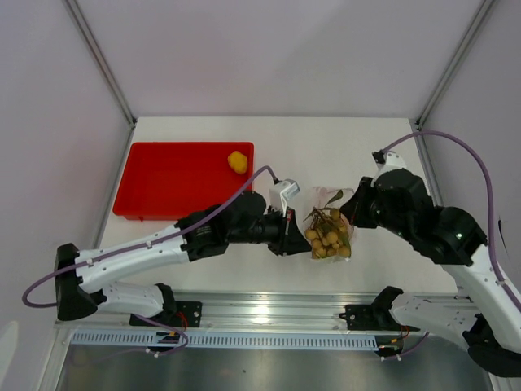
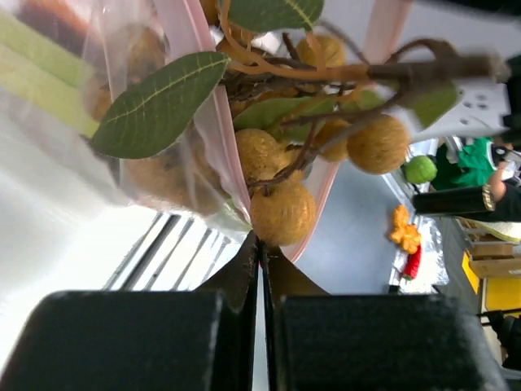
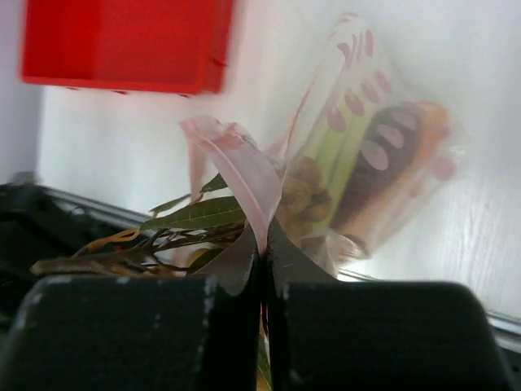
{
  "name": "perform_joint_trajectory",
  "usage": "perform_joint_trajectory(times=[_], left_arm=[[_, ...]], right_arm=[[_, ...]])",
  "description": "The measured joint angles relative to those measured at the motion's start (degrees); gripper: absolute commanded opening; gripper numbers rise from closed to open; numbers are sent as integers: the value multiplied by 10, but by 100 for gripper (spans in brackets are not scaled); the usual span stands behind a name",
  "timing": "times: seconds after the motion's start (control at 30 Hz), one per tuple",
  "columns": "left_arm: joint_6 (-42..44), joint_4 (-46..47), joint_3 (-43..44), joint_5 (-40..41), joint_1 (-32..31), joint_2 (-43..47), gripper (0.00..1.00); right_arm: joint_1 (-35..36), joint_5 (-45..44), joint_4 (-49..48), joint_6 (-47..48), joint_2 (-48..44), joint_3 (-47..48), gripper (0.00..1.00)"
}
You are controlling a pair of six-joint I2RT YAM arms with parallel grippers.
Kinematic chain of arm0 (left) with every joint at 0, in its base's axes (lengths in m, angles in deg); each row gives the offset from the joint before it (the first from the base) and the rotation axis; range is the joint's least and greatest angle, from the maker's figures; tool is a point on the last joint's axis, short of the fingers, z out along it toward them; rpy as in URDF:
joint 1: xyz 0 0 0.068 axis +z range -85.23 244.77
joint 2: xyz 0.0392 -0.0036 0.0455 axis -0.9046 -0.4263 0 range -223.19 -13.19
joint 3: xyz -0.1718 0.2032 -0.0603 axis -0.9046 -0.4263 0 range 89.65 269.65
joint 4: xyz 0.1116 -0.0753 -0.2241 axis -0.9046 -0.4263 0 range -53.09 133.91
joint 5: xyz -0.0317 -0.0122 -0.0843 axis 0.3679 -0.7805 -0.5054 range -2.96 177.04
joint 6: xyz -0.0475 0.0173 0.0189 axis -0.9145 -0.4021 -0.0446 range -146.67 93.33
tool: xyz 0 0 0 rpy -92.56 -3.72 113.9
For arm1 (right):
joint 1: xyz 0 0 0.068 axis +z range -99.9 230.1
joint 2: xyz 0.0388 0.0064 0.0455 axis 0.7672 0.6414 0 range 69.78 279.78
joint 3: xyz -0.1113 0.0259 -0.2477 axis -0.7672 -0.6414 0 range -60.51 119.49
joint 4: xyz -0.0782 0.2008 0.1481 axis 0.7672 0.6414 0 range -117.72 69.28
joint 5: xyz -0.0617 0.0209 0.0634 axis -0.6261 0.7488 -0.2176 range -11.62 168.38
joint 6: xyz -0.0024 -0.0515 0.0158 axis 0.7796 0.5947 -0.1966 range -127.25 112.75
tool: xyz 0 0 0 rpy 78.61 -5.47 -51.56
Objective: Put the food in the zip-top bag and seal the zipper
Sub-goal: Adjust the zipper food storage bag at the center of the board.
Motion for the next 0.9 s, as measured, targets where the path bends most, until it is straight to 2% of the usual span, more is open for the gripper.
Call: perform_joint_trajectory(times=[0.13,0.27,0.37,0.5,0.6,0.67,0.77,0.83,0.9], left_arm=[[10,-12,0,0,12,-27,1],[29,-68,42,9,9,-23,0],[40,-70,88,14,7,0,0],[45,-42,82,-3,28,29,1],[47,-43,79,-11,49,9,0],[52,-62,81,-9,54,-6,1],[60,-95,110,-4,45,-2,1],[64,-87,125,-5,41,13,1],[65,-69,120,-10,41,27,0]], right_arm=[[-41,22,12,3,12,-64,0],[-34,31,42,10,64,3,0],[-31,42,44,12,59,74,0],[-60,82,8,23,10,23,0],[-101,106,21,36,32,-7,0],[-111,106,45,46,72,16,0],[-111,108,74,57,109,99,0],[-111,112,65,59,97,130,0],[-116,128,18,59,56,89,0]])
